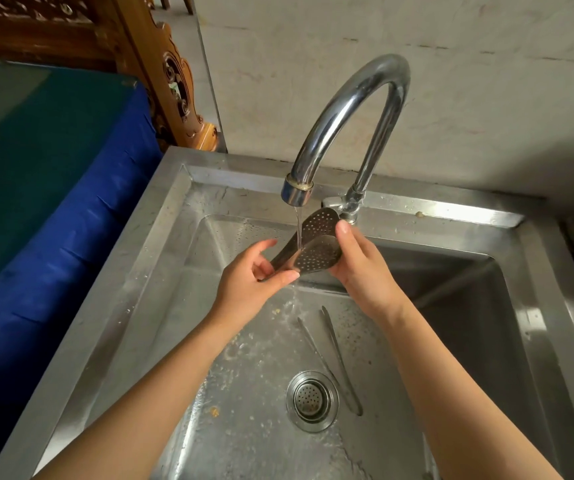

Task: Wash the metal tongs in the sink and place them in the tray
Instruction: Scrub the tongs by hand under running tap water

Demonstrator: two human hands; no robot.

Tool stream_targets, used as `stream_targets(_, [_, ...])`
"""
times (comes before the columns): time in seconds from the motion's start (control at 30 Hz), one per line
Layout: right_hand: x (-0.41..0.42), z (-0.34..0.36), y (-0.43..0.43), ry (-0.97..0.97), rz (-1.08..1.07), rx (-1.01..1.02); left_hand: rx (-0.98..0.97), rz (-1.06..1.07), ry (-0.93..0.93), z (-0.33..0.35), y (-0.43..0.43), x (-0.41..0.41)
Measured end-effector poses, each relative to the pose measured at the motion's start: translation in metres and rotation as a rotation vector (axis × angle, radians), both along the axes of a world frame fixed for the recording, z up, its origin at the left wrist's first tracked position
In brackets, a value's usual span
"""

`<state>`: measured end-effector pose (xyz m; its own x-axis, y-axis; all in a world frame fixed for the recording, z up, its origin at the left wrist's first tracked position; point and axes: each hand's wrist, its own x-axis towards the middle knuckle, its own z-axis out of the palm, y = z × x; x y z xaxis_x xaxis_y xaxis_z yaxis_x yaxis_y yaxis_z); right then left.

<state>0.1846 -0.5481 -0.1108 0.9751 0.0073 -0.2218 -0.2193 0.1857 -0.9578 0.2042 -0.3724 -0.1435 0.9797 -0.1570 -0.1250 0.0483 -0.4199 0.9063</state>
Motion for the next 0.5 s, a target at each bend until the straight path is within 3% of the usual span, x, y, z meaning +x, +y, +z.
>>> stream_targets(0.2, [0.003,0.004,0.026,-0.012,0.078,-0.021,0.214,-0.037,-0.224,0.005,0.009,-0.004])
stream_targets(0.33, [0.005,0.005,0.033,-0.07,0.169,-0.068,0.266,-0.018,-0.221,0.011,0.02,-0.006])
stream_targets(0.5, [-0.002,0.007,0.035,-0.078,0.136,-0.024,0.259,-0.062,-0.175,0.017,0.024,-0.014])
